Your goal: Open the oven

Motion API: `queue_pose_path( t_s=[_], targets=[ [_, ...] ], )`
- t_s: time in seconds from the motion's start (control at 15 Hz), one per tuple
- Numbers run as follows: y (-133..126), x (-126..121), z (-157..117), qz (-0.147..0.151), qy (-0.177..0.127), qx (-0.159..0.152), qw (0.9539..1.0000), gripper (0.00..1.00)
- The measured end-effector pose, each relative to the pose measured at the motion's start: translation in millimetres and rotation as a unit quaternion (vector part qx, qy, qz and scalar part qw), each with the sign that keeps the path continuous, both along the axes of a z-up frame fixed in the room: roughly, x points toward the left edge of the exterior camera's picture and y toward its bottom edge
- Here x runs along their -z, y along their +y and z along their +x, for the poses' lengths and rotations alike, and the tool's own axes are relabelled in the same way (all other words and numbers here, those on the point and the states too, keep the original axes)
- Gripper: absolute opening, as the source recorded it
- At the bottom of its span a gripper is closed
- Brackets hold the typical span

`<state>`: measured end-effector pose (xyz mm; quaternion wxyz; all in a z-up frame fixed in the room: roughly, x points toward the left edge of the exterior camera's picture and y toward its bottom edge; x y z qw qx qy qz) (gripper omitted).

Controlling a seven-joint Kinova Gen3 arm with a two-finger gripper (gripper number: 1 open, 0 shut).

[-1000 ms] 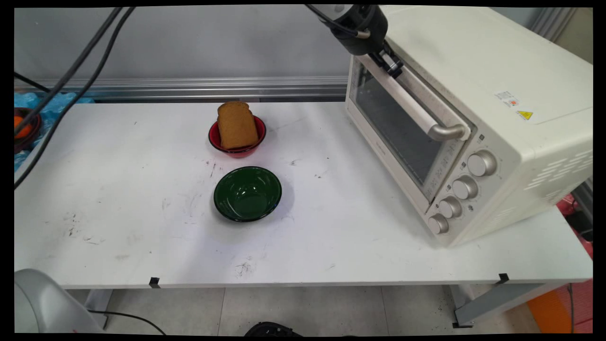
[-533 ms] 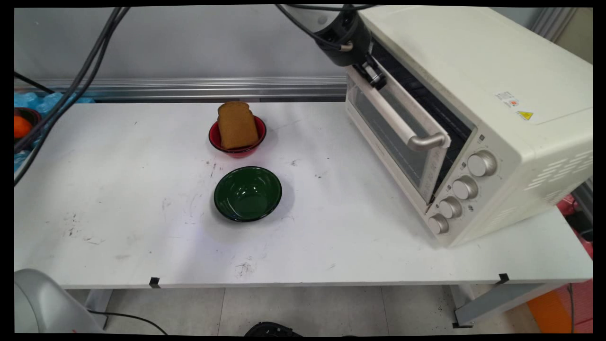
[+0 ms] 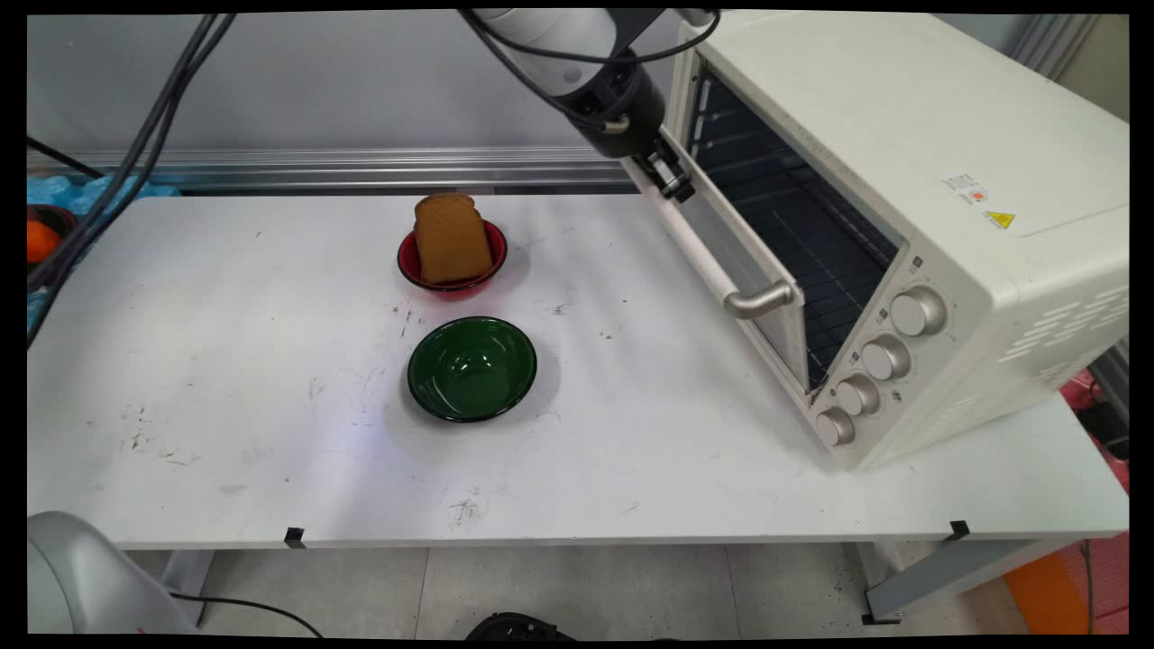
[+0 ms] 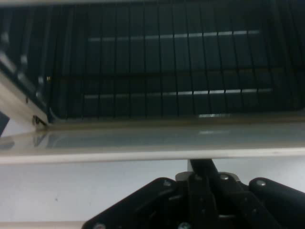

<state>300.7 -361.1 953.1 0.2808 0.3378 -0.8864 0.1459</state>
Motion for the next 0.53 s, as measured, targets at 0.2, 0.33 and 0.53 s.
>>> queue_pose_path(
  t_s=[0.2, 0.33, 0.53],
  targets=[
    [2.9, 8.0, 6.5, 0.004, -0.006, 0.003, 1.0, 0.0],
    [4.6, 13.5, 11.2, 0.006, -0.008, 0.004, 0.9999, 0.0],
    [6.8, 20.1, 15.4, 0.008, -0.01, 0.005, 0.9999, 0.0]
  ],
)
